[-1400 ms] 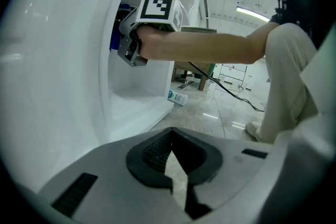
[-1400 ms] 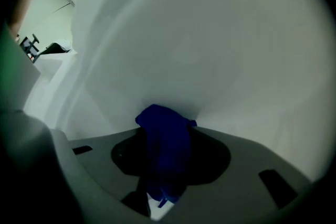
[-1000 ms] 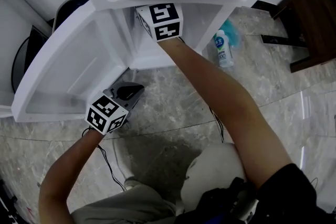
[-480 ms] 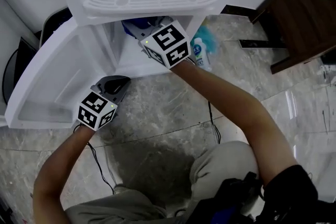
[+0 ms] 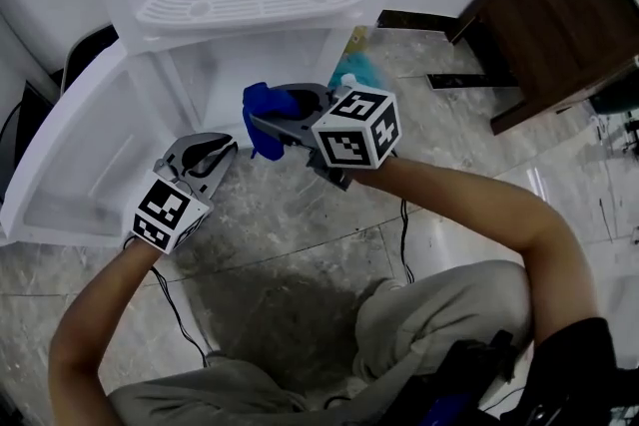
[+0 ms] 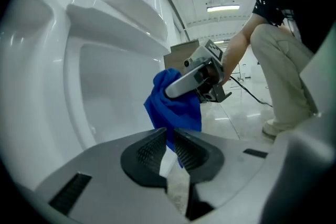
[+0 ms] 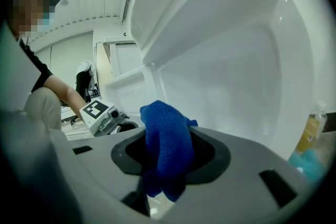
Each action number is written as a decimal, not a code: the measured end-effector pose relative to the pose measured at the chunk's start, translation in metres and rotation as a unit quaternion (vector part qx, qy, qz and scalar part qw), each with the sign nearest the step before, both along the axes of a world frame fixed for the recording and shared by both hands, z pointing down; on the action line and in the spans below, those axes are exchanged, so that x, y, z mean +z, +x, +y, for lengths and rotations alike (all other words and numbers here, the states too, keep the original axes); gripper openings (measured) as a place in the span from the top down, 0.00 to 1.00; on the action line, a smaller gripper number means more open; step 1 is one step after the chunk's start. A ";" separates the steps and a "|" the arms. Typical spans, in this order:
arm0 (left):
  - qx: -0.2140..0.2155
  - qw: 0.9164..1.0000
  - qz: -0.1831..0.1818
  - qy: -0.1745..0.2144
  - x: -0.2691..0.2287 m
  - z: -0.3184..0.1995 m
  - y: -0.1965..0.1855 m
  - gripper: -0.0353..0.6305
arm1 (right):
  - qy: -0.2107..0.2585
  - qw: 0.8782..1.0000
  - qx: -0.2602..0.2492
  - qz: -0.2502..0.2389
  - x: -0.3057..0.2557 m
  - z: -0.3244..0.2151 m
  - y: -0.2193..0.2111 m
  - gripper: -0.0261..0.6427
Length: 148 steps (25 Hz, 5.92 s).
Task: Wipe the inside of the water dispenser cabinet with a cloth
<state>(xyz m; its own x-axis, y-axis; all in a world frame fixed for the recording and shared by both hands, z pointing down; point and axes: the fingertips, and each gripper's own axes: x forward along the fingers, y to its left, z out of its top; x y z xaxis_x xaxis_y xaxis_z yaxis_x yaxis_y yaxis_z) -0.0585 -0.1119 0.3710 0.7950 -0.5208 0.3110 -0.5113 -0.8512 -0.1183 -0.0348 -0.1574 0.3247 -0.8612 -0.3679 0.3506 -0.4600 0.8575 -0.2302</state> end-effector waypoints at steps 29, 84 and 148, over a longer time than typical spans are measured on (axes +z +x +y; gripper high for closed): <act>0.171 0.963 -0.139 0.155 -0.020 0.047 0.070 0.68 | -0.298 0.940 -0.140 -0.088 0.021 0.081 -0.001 0.70; -0.053 0.921 -0.364 0.129 0.121 -0.239 0.101 0.75 | -0.183 0.960 -0.159 0.142 0.164 0.074 0.117 0.96; -0.260 0.938 0.112 0.199 -0.111 -0.257 0.083 0.75 | -0.207 0.940 -0.213 0.168 0.177 0.113 0.100 0.96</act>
<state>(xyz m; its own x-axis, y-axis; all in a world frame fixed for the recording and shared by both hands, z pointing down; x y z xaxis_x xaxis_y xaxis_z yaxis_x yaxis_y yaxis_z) 0.0249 -0.3686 0.2604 0.4229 -0.8960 -0.1352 -0.8955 -0.3903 -0.2139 0.0655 -0.0439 0.5013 -0.7143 0.2125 0.6668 -0.2018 0.8497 -0.4870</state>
